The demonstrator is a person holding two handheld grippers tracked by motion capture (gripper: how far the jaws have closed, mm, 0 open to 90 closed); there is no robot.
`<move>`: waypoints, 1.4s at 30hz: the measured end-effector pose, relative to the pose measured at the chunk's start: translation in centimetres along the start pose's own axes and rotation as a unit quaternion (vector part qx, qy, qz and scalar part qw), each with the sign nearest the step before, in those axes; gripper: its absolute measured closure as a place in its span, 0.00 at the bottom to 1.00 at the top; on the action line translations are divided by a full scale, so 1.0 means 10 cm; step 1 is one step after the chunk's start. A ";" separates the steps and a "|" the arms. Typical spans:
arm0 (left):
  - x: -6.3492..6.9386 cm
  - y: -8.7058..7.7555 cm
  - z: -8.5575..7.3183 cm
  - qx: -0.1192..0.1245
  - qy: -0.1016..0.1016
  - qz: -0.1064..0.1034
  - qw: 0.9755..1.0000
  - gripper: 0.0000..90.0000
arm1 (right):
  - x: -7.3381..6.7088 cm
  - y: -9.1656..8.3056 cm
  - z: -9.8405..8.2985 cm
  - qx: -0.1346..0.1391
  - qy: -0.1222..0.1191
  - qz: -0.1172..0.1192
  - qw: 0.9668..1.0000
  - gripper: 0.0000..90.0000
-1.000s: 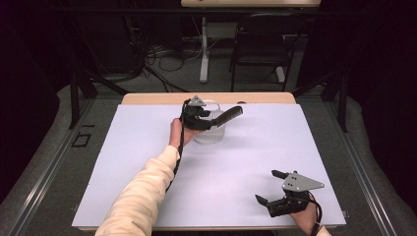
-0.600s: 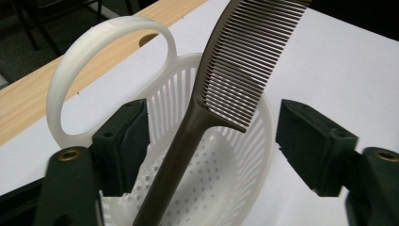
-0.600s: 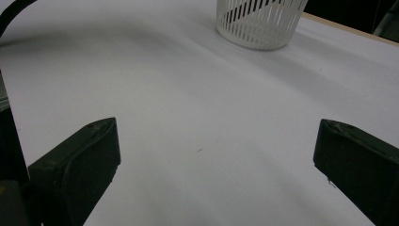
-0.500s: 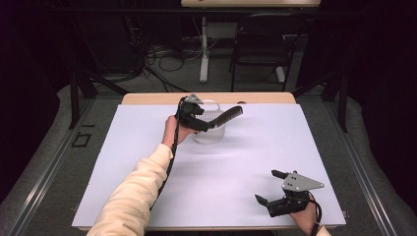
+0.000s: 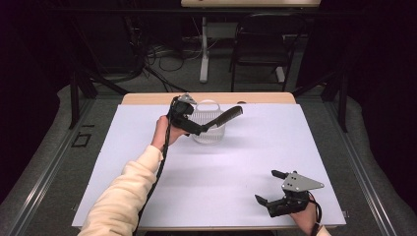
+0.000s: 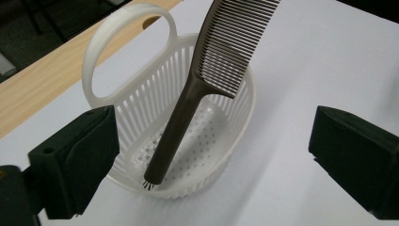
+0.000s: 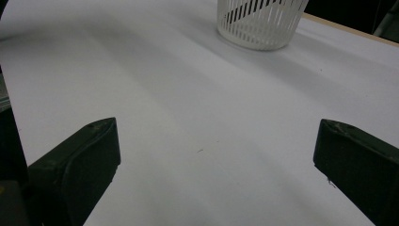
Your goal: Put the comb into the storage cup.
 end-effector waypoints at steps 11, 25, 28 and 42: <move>0.04 -0.17 -0.17 -0.004 0.003 0.000 1.000 0.00 | 0.00 0.00 0.00 -0.003 0.000 0.001 1.000 0.01; 0.13 -0.28 -0.44 -0.013 0.005 0.002 1.000 0.00 | 0.00 0.00 0.00 -0.002 0.001 0.000 1.000 0.01; 0.14 -0.29 -0.50 -0.014 0.002 0.002 1.000 0.00 | 0.00 0.00 0.00 -0.002 0.002 0.000 1.000 0.01; 0.22 -0.31 -0.79 -0.026 -0.006 -0.001 1.000 0.00 | 0.00 0.00 0.00 -0.004 -0.001 -0.001 1.000 0.01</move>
Point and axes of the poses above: each handheld gripper's, and its own axes: y roughly forward along the jaws, z roughly out of its top, x roughly to its right, the point moved 6 cm from there along y, roughly forward along the jaws, and after that the axes turned 10 degrees about -x, right-handed, at the moved point
